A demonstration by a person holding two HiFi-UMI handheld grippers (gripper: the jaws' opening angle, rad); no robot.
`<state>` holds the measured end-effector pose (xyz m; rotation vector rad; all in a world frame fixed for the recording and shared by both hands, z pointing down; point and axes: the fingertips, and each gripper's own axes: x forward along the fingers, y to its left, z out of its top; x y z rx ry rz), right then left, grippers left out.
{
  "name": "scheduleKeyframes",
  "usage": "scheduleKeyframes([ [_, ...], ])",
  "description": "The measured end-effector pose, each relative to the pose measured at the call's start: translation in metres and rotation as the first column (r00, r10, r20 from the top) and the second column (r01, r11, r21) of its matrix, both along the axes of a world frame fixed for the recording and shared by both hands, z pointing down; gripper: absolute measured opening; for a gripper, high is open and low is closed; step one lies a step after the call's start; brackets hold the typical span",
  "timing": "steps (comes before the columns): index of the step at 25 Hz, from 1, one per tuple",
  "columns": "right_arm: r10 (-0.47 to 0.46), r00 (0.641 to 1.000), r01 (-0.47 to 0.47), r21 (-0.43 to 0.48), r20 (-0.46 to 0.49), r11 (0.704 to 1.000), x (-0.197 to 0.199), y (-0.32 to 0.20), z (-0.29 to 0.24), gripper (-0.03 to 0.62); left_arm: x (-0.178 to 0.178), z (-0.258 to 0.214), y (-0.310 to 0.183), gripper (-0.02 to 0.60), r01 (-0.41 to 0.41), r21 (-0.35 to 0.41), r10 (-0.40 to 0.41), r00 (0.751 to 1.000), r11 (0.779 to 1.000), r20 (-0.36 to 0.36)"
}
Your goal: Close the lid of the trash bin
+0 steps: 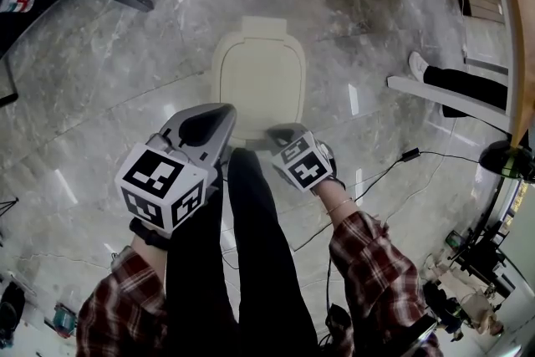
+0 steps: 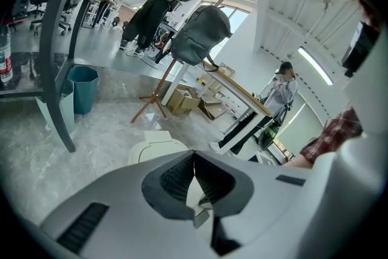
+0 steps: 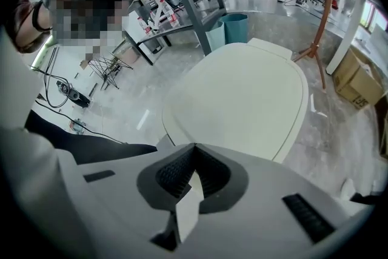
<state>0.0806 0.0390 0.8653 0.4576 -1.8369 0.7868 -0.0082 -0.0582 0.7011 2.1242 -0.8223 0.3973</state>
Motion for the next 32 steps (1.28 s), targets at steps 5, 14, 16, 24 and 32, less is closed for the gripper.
scheduleKeyframes([
  [5,-0.073,0.997,0.072,-0.036,-0.014,0.997,-0.004,0.009,-0.010,0.014,0.003,-0.013,0.000,0.012,-0.013,0.011,0.013,1.000,1.000,0.002],
  [14,0.056,0.992,-0.058,0.014,0.116,0.998,-0.023,-0.014,-0.108,0.014,0.007,-0.084,-0.003,0.012,-0.028,0.080,0.028,1.000,0.996,0.001],
  [16,0.085,0.985,-0.093,0.043,0.151,0.995,-0.028,-0.025,-0.144,0.014,0.008,-0.111,-0.002,0.012,-0.029,0.099,0.030,1.000,0.995,-0.008],
  [24,0.225,0.902,-0.303,0.169,0.368,0.938,-0.038,-0.073,-0.314,0.014,0.004,-0.227,-0.002,0.012,0.048,0.170,-0.038,0.997,0.984,-0.064],
  [32,0.178,0.815,-0.408,0.330,0.551,0.851,-0.047,-0.097,-0.486,0.014,0.002,-0.340,0.014,0.012,0.072,0.280,-0.036,0.990,0.957,-0.133],
])
